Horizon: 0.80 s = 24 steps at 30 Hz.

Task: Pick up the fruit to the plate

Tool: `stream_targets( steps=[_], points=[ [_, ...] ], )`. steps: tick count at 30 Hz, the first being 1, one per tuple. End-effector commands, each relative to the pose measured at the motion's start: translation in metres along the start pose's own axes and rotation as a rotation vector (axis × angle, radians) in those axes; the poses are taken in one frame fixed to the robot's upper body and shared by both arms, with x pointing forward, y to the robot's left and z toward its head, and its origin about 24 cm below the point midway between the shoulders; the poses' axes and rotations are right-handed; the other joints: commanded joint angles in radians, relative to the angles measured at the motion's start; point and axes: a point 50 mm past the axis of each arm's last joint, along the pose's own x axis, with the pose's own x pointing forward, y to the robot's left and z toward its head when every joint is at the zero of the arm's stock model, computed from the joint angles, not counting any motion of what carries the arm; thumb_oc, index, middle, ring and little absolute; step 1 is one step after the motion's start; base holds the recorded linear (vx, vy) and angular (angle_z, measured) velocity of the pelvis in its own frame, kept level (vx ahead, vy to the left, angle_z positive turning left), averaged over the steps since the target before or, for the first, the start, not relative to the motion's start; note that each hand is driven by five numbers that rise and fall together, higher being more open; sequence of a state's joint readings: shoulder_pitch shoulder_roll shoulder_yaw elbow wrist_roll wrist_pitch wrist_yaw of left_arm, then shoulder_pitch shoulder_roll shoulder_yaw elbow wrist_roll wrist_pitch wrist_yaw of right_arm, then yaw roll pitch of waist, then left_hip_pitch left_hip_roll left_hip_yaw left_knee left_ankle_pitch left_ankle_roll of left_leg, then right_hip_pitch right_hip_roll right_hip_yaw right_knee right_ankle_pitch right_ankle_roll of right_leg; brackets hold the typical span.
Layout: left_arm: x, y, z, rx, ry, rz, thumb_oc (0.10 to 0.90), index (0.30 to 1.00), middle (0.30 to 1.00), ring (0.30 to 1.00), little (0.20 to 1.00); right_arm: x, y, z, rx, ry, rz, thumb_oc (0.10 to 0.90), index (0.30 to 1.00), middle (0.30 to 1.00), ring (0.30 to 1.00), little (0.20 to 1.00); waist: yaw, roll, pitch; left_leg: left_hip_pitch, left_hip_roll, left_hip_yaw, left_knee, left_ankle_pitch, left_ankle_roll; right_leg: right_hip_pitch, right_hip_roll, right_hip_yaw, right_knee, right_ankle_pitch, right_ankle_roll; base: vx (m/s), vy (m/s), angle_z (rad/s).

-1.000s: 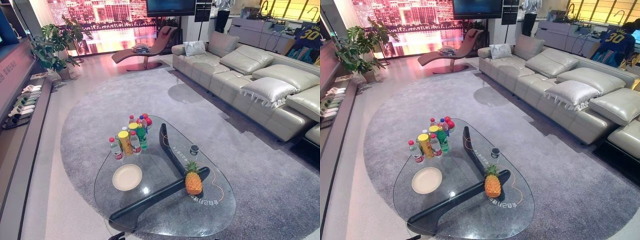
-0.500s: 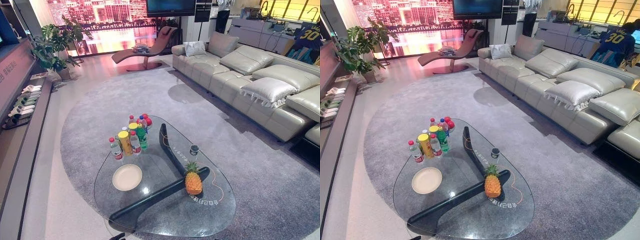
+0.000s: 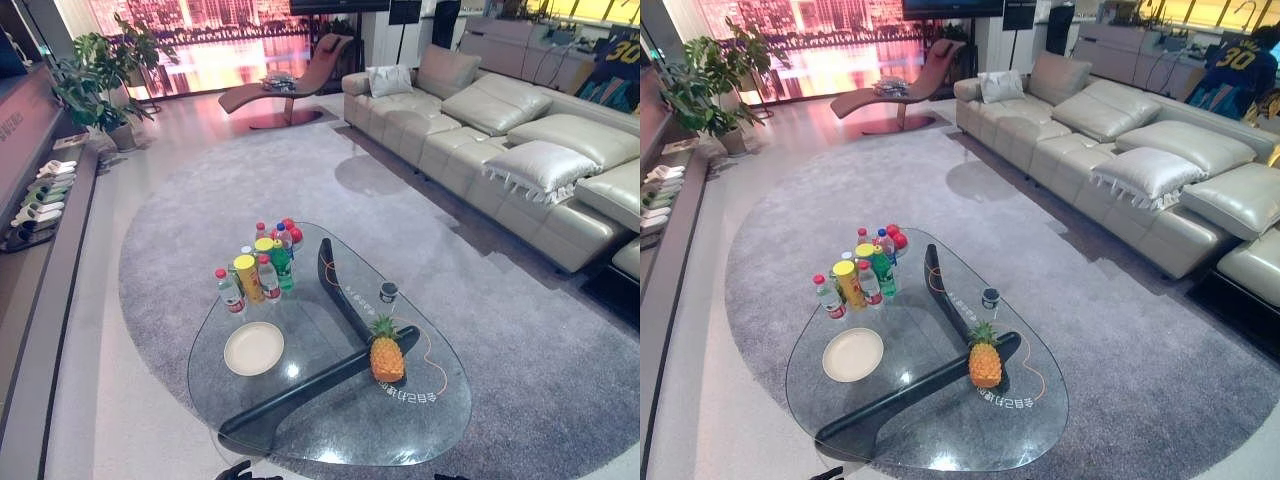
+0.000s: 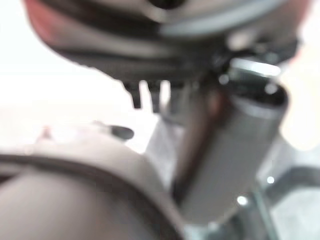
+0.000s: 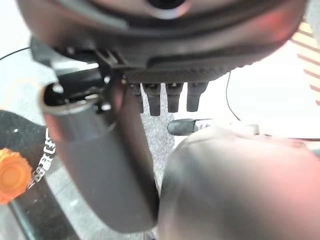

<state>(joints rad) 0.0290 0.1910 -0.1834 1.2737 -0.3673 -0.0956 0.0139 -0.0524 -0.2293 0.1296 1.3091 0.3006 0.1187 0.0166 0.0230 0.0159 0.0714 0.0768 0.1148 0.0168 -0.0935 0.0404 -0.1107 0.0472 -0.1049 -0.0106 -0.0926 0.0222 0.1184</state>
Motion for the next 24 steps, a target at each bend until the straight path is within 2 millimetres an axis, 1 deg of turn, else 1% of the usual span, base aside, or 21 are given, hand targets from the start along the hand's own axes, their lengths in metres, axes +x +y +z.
stream_targets(
  steps=[1,3,4,5,6,7,8,9,10,11,13,14,15,16,18,22,24],
  points=[
    [0.005,-0.005,0.04,-0.008,-0.113,0.001,0.8,0.9,0.9,0.9,0.9,-0.002,-0.022,0.009,0.029,-0.015,-0.166,0.8,0.9,0.9,0.9,0.9,0.012,-0.037,0.134,-0.023,-0.116,-0.01,0.006,-0.065,0.08,-0.041,0.047,0.028,0.005,0.046,-0.008,-0.08,-0.032,-0.06],
    [0.006,-0.005,0.045,-0.011,-0.13,0.001,0.8,0.9,0.9,0.9,0.9,-0.002,-0.024,0.019,0.058,-0.059,-0.192,0.8,0.9,0.9,0.9,0.9,0.014,-0.039,0.149,-0.035,-0.117,-0.015,0.006,-0.06,0.081,-0.053,0.051,0.031,0.005,0.05,-0.009,-0.06,-0.035,-0.06],
    [0.006,-0.005,0.048,-0.008,-0.141,0.003,0.8,0.9,0.9,0.9,0.9,-0.003,-0.026,0.029,0.089,-0.105,-0.214,0.8,0.9,0.9,0.9,0.9,0.016,-0.042,0.163,-0.044,-0.118,-0.02,0.006,-0.058,0.082,-0.062,0.053,0.033,0.005,0.053,-0.01,-0.03,-0.026,-0.07],
    [0.006,-0.005,0.049,-0.008,-0.142,0.003,0.8,0.9,0.9,0.9,0.9,-0.004,-0.026,0.03,0.092,-0.109,-0.216,0.8,0.9,0.9,0.9,0.9,0.016,-0.042,0.164,-0.044,-0.118,-0.021,0.006,-0.058,0.082,-0.062,0.053,0.033,0.005,0.054,-0.01,-0.01,-0.037,-0.04],
    [0.006,-0.004,0.051,-0.007,-0.15,0.006,0.8,0.9,0.9,0.9,0.9,-0.005,-0.028,0.042,0.128,-0.167,-0.237,0.8,0.9,0.9,0.9,0.9,0.019,-0.046,0.178,-0.052,-0.12,-0.027,0.006,-0.055,0.083,-0.071,0.056,0.033,0.005,0.057,-0.011,0.0,-0.032,0.01],
    [0.006,-0.004,0.052,-0.006,-0.155,0.008,0.8,0.9,0.9,0.9,0.9,-0.007,-0.029,0.05,0.145,-0.205,-0.249,0.8,0.9,0.9,0.9,0.9,0.021,-0.049,0.186,-0.059,-0.121,-0.031,0.006,-0.053,0.083,-0.076,0.057,0.034,0.005,0.059,-0.011,0.0,-0.031,0.02],
    [0.006,-0.003,0.052,-0.006,-0.155,0.008,0.8,0.9,0.9,0.9,0.9,-0.007,-0.029,0.05,0.147,-0.209,-0.249,0.8,0.9,0.9,0.9,0.9,0.021,-0.05,0.186,-0.06,-0.121,-0.032,0.006,-0.052,0.083,-0.077,0.057,0.034,0.005,0.059,-0.011,0.0,0.0,0.0],
    [0.005,-0.002,0.053,-0.005,-0.158,0.01,0.8,0.9,0.9,0.9,0.9,-0.009,-0.031,0.058,0.16,-0.254,-0.263,0.8,0.9,0.9,0.9,0.9,0.024,-0.053,0.193,-0.064,-0.121,-0.035,0.006,-0.05,0.082,-0.08,0.057,0.033,0.005,0.061,-0.011,0.02,-0.04,0.01],
    [0.005,0.0,0.053,-0.004,-0.163,0.015,0.8,0.9,0.9,0.9,0.9,-0.012,-0.032,0.07,0.181,-0.315,-0.272,0.8,0.9,0.9,0.9,0.9,0.027,-0.058,0.203,-0.069,-0.123,-0.04,0.006,-0.047,0.083,-0.083,0.059,0.032,0.005,0.063,-0.011,0.02,-0.043,0.01],
    [0.005,0.001,0.053,-0.003,-0.164,0.015,0.8,0.9,0.9,0.9,0.9,-0.013,-0.032,0.072,0.184,-0.326,-0.273,0.8,0.9,0.9,0.9,0.9,0.028,-0.059,0.205,-0.069,-0.123,-0.041,0.006,-0.047,0.083,-0.084,0.059,0.031,0.005,0.064,-0.01,0.02,-0.05,0.0],
    [0.004,0.005,0.053,-0.004,-0.175,0.021,0.8,0.9,0.9,0.9,0.9,-0.022,-0.033,0.096,0.211,-0.451,-0.283,0.8,0.9,0.9,0.9,0.9,0.03,-0.066,0.225,-0.086,-0.124,-0.044,0.021,-0.048,0.084,-0.092,0.059,0.029,0.005,0.069,-0.012,0.01,-0.039,0.0],
    [0.004,0.006,0.053,-0.005,-0.178,0.022,0.8,0.9,0.9,0.9,0.9,-0.024,-0.033,0.102,0.216,-0.48,-0.285,0.8,0.9,0.9,0.9,0.9,0.03,-0.068,0.23,-0.091,-0.125,-0.045,0.025,-0.048,0.085,-0.095,0.059,0.028,0.005,0.07,-0.012,0.01,-0.038,0.0],
    [0.004,0.009,0.054,-0.01,-0.186,0.024,0.8,0.9,0.9,0.9,0.9,-0.033,-0.033,0.12,0.232,-0.564,-0.292,0.8,0.9,0.9,0.9,0.9,0.031,-0.073,0.244,-0.108,-0.128,-0.048,0.045,-0.053,0.086,-0.103,0.06,0.027,0.009,0.072,-0.014,0.01,-0.035,0.0],
    [0.003,0.01,0.053,-0.013,-0.19,0.025,0.8,0.9,0.9,0.9,0.9,-0.039,-0.034,0.131,0.237,-0.624,-0.301,0.8,0.9,0.9,0.9,0.9,0.032,-0.075,0.253,-0.119,-0.13,-0.051,0.058,-0.057,0.088,-0.107,0.06,0.026,0.012,0.072,-0.014,0.01,-0.034,0.0],
    [0.003,0.013,0.053,-0.015,-0.196,0.028,0.8,0.9,0.9,0.9,0.9,-0.051,-0.037,0.149,0.237,-0.712,-0.317,0.8,0.9,0.9,0.9,0.9,0.035,-0.077,0.266,-0.135,-0.134,-0.057,0.079,-0.063,0.091,-0.114,0.059,0.023,0.018,0.072,-0.015,0.0,0.0,0.0],
    [0.001,0.019,0.054,-0.026,-0.213,0.041,0.8,0.9,0.9,0.9,0.9,-0.085,-0.04,0.186,0.227,-0.914,-0.349,0.8,0.9,0.9,0.9,0.9,0.038,-0.086,0.294,-0.167,-0.142,-0.071,0.122,-0.076,0.094,-0.126,0.059,0.012,0.039,0.066,-0.015,0.03,-0.022,0.05],
    [0.001,0.021,0.055,-0.031,-0.221,0.044,0.8,0.9,0.9,0.9,0.9,-0.1,-0.038,0.199,0.221,-0.991,-0.333,0.8,0.9,0.9,0.9,0.9,0.039,-0.088,0.305,-0.181,-0.144,-0.075,0.133,-0.078,0.097,-0.136,0.06,0.007,0.053,0.061,-0.015,0.01,-0.013,0.16]
  ],
)
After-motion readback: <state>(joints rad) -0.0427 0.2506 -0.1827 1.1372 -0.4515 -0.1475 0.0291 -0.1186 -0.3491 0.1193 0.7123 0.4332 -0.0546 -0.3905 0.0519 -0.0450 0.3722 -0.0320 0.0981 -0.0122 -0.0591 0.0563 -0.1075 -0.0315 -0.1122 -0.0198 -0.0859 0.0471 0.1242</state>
